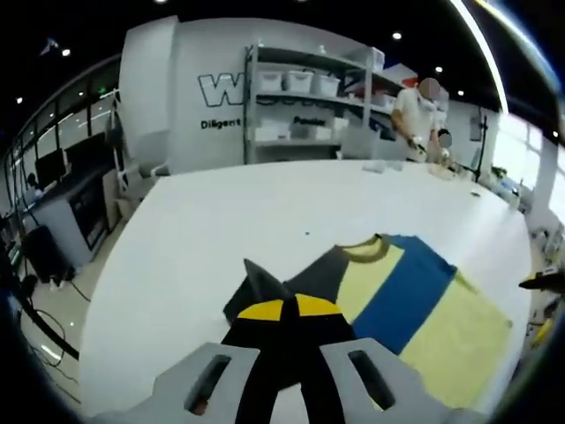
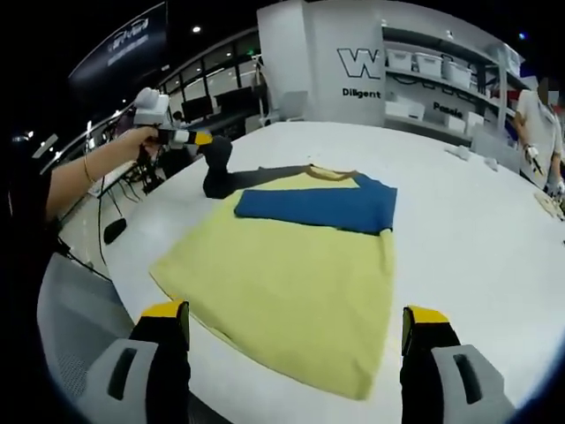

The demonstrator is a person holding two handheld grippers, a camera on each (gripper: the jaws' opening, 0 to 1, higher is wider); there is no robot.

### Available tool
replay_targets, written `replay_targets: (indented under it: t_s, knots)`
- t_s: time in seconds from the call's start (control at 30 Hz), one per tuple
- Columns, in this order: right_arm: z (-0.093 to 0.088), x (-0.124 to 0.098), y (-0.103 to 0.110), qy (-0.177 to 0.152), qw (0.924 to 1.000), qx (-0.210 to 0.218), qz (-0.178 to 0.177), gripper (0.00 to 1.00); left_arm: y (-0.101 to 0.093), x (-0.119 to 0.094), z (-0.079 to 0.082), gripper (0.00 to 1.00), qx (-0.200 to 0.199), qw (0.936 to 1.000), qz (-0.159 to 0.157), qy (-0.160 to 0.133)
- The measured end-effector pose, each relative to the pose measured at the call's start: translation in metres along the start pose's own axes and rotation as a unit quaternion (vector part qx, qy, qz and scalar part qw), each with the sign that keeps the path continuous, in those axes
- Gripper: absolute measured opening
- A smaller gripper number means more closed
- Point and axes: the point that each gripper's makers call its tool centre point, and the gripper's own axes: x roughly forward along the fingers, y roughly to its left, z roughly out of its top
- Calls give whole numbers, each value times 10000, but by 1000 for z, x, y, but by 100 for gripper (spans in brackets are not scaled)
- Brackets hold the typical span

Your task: Fold the garment on the visible template until the final outline fits inside the template.

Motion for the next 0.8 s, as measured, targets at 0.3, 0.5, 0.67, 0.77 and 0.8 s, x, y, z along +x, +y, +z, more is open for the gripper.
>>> replay_targets:
  t_s: [0.3,0.5,0.67,0.77,0.8]
  knots:
    - [-2,-1,-2,38,10000,10,-52,99,-49,14,14,1,192,9991,-377,-100]
    - [-3,-2,-4,49,9999,6,-102,99,-84,24,14,1,450,9972,-584,-118]
    - [-3,-4,-4,-20,9998,186,-36,99,-109,34,13,1,510,9962,-692,-98]
    - [-5,-5,-7,10,9998,182,-86,99,-126,38,12,1,727,9943,-775,-113]
    - [-6,-5,-7,22,9998,181,-93,99,-131,38,11,1,755,9938,-804,-114]
